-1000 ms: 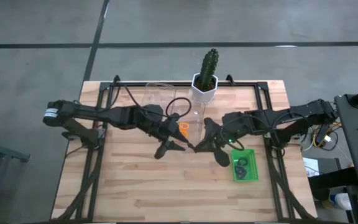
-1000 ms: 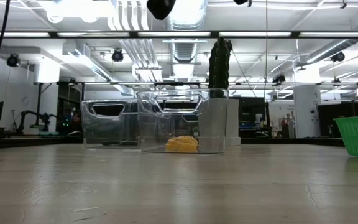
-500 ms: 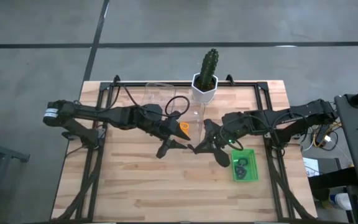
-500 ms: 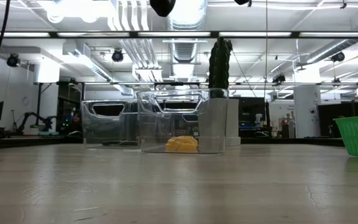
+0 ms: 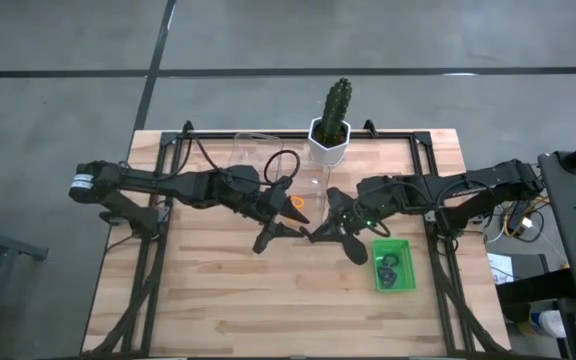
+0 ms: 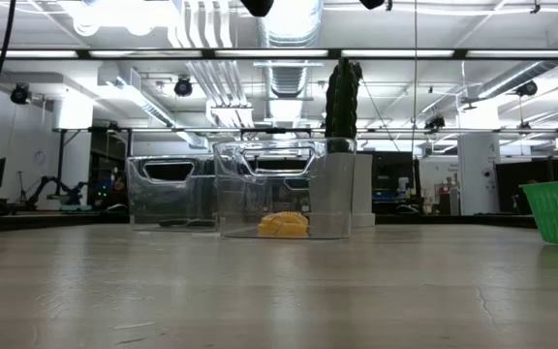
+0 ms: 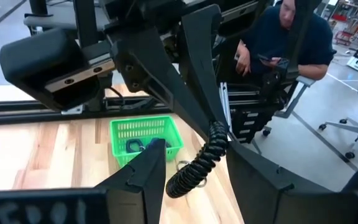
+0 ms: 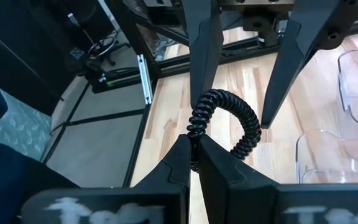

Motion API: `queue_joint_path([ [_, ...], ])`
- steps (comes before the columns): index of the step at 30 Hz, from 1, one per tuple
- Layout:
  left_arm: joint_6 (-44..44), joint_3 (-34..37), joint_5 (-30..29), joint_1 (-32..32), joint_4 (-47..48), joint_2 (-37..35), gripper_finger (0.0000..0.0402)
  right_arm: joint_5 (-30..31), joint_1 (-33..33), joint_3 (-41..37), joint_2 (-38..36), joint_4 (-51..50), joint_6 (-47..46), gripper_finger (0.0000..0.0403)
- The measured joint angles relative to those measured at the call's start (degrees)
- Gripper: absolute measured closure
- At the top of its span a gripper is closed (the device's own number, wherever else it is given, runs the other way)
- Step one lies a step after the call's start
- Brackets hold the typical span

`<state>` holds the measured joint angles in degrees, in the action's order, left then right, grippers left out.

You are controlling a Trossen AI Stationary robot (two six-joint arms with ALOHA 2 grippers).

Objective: Sort spring keychains
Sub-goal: Put the black spring keychain into the left transparent bin

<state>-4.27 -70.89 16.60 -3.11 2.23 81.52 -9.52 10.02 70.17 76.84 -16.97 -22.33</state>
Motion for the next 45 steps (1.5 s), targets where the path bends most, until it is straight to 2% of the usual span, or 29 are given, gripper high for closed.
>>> queue_joint_path([
  [6, -0.6, 0.0, 0.0, 0.0, -0.7, 0.0, 0.0256, 0.4, -0.1, 0.0, 0.0, 0.1, 0.0, 0.039],
  [9, -0.7, 0.0, 0.0, 0.0, -0.6, 0.0, 0.029, 0.5, -0.2, 0.0, 0.0, 0.5, 0.0, 0.039],
  [14, -0.7, 0.0, 0.2, 0.0, -0.6, 0.0, 0.0372, 0.5, -0.2, 0.0, 0.0, 2.5, 0.0, 0.039],
  [16, -0.7, 0.0, 0.0, 0.0, -0.6, 0.0, 0.0387, 0.5, -0.2, 0.0, 0.0, 2.8, 0.0, 0.039],
  [24, -1.3, 0.0, -0.1, 0.0, -0.5, 0.0, 0.0391, 0.5, -0.2, 0.0, 0.0, 2.8, -0.2, 0.039],
  [30, -1.7, 0.0, -3.3, 0.0, 0.7, 0.0, 0.0394, 0.7, -0.2, 0.0, 0.0, 2.6, -0.2, 0.0386],
  [39, -1.7, 0.0, -7.6, 0.4, 6.1, -0.1, 0.0395, 0.6, -0.2, 0.0, 0.0, -3.2, -0.2, 0.0302],
  [43, -1.7, 0.0, -12.5, 1.3, 11.0, -0.4, 0.0395, 0.5, -0.2, 0.0, 0.0, -6.1, -0.4, 0.0272],
  [45, -1.7, 0.0, -16.7, 2.0, 15.0, -0.8, 0.0395, 0.5, -0.2, 0.0, -0.1, -8.3, -1.8, 0.0264],
])
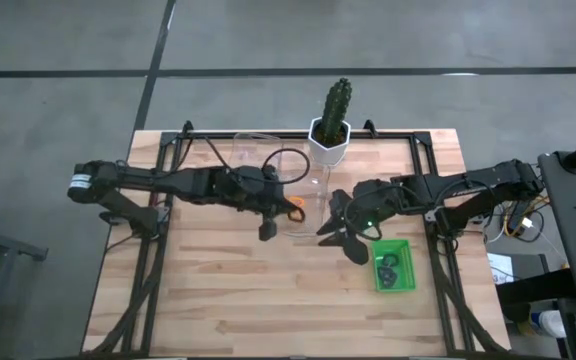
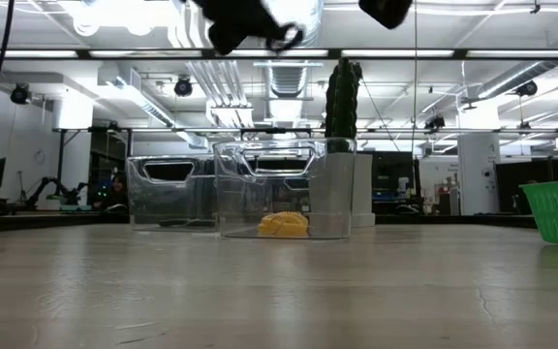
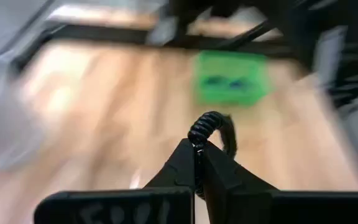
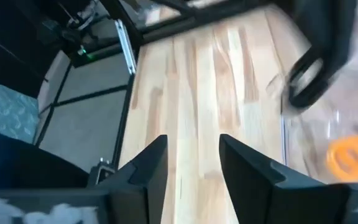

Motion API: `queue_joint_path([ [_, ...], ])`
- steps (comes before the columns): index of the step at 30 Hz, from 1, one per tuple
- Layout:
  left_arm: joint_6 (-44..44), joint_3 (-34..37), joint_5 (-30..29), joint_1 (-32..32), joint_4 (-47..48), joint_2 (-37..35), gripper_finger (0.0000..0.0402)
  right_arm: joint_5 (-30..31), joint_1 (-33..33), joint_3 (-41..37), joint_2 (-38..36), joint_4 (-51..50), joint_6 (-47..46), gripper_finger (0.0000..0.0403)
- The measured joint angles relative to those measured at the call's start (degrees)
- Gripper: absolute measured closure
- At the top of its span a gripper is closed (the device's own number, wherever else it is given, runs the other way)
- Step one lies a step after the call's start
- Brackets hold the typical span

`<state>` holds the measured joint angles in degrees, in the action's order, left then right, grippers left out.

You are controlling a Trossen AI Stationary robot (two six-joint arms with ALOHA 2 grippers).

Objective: Sort spring keychains
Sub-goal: Put the black spring keychain into the left transparent bin

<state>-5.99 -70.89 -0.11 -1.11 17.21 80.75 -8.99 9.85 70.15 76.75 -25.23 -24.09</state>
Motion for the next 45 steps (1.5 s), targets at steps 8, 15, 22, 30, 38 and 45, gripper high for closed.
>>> queue_joint_path([
  [8, -0.7, 0.0, -18.9, 4.1, 19.5, -1.4, 0.0395, 0.0, 0.6, -0.1, 0.0, -10.0, -4.7, 0.0259],
  [15, -1.1, 0.0, -20.7, 11.9, 26.4, -1.4, 0.0395, 0.1, 2.3, -0.1, -0.1, -13.4, -4.1, 0.0259],
  [22, 1.4, 0.3, -13.0, 22.2, 26.5, -1.2, 0.0395, 6.5, 6.1, -0.1, -1.5, -13.5, -2.9, 0.0259],
  [30, -2.7, 5.5, -5.0, 29.5, 26.4, 0.3, 0.0395, 17.1, 10.7, -0.1, -5.3, -13.2, -4.2, 0.0259],
  [38, -5.8, 12.6, -3.3, 29.6, 21.6, 0.9, 0.0388, 18.2, 11.7, -0.1, -7.2, -12.0, -5.6, 0.0259],
  [45, -6.7, 14.0, -3.2, 29.6, 19.5, 0.9, 0.0372, 18.2, 11.7, -0.1, -7.3, -11.3, -5.8, 0.0259],
])
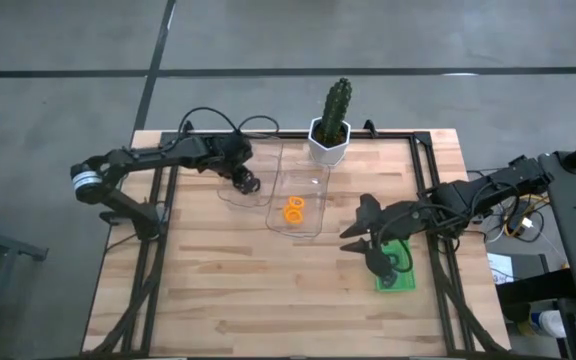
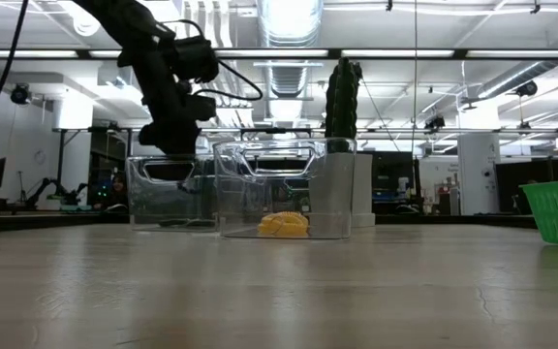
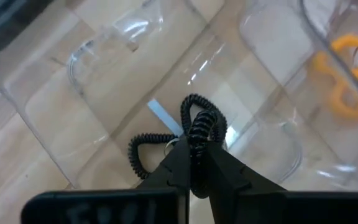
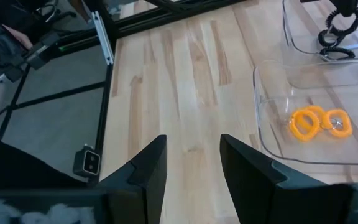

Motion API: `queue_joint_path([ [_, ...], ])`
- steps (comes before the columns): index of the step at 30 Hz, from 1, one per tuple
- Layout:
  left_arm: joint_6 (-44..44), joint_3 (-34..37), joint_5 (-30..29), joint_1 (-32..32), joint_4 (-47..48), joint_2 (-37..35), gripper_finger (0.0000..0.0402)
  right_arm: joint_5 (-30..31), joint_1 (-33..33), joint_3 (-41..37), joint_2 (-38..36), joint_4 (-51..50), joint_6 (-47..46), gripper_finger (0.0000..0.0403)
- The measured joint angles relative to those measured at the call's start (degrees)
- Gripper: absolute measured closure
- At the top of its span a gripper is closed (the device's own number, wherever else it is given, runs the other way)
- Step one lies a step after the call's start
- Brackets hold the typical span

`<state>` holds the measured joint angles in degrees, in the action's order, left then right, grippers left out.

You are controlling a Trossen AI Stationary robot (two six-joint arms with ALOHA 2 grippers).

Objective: Sort spring keychains
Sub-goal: Put the black spring keychain into the left transparent bin, then return to Home Position

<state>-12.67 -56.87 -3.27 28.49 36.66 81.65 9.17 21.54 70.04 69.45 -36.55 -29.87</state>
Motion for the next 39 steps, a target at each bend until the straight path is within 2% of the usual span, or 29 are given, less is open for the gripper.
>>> queue_joint_path([
  [17, -0.6, -0.1, 0.6, 0.0, -6.4, 0.0, 0.0367, 0.0, 0.0, 0.0, 0.0, 0.8, 0.0, 0.0259],
  [31, 3.0, 0.0, 0.4, 0.0, -6.2, 0.0, 0.0365, -0.1, 0.0, 0.0, 0.0, 0.8, 0.0, 0.0259],
  [34, 3.2, 0.1, 0.7, 0.0, -6.2, 0.0, 0.0347, -0.1, 0.0, 0.0, 0.0, 0.9, -0.1, 0.0259],
  [39, 2.0, 1.7, 0.6, 0.0, -6.3, 0.0, 0.0286, -0.1, 0.0, 0.0, 0.0, 0.9, -0.1, 0.0259],
])
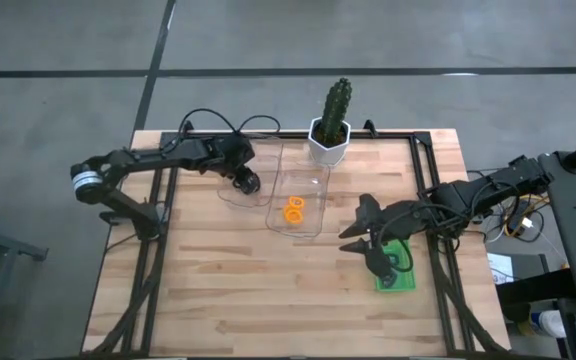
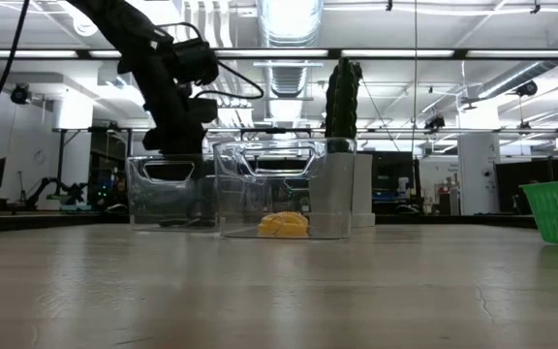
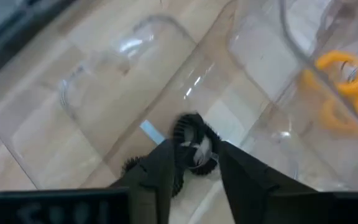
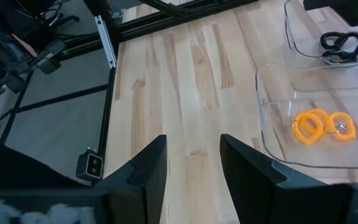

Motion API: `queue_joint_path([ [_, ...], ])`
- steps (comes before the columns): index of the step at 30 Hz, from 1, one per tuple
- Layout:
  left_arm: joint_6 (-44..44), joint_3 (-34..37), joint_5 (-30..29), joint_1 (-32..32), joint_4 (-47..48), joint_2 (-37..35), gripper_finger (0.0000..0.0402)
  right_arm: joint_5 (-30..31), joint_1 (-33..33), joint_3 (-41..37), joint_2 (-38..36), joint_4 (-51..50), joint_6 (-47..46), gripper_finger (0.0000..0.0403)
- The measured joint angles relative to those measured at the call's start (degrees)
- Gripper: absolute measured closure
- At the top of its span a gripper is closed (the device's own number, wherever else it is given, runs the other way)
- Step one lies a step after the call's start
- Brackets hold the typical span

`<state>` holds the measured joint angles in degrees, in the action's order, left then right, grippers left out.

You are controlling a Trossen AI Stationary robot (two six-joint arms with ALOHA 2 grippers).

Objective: Sort spring keychains
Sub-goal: Return to Home Position

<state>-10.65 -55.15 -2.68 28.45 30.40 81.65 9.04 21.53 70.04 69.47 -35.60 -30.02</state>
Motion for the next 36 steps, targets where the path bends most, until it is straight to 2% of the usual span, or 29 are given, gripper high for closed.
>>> queue_joint_path([
  [5, -2.6, 1.6, 0.0, 0.0, 0.3, 0.0, 0.025, 0.0, 0.0, 0.0, 0.0, 0.4, 0.1, 0.0259],
  [11, -7.1, 0.5, 0.3, -0.1, 0.1, -1.5, 0.0248, 0.0, -0.1, 0.0, -0.1, -0.7, 1.5, 0.0259],
  [17, -7.1, -3.5, 5.0, -0.6, 0.2, -5.7, 0.0248, 0.0, -0.1, 0.0, -1.1, -3.3, -1.6, 0.0259],
  [26, -5.9, -6.6, 6.3, -3.7, 0.3, -18.2, 0.0248, 0.0, -0.1, 0.0, -6.4, -3.2, 1.2, 0.0259],
  [36, -6.6, -6.5, 6.4, -11.2, 2.2, -32.7, 0.0248, -0.5, 0.0, 0.0, -15.2, -5.1, 5.6, 0.0259],
])
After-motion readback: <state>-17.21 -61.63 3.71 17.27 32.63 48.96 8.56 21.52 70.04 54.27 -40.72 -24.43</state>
